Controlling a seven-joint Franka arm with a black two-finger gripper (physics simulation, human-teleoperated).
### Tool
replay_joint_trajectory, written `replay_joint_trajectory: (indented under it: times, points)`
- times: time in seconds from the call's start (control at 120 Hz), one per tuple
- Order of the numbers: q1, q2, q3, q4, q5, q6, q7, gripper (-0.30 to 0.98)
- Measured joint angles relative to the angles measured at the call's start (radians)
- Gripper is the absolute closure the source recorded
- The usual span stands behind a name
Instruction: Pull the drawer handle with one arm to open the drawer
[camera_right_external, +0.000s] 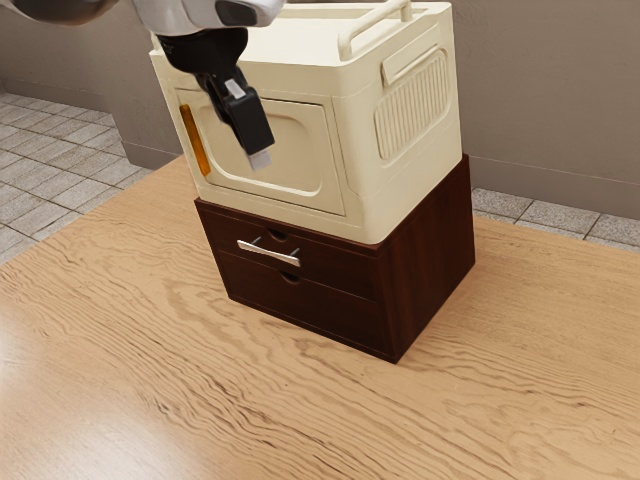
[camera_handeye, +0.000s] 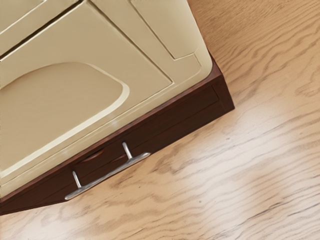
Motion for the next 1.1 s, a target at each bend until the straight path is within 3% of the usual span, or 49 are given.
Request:
replay_joint_trajectory:
  times: [0.467, 0.667, 0.933, 1.1]
  points:
    - [-0.017, -0.016, -0.024, -0.009, -0.045, 0.074, 0.104, 0.00]
    - [-0.006, -0.030, -0.026, -0.046, -0.011, 0.090, 0.166, 0.00]
    - [0.204, -0.302, -0.208, -0.478, 0.011, 0.230, 0.236, 0.00]
    - [0.256, -0.450, -0.236, -0.689, 0.011, 0.369, 0.304, 0.00]
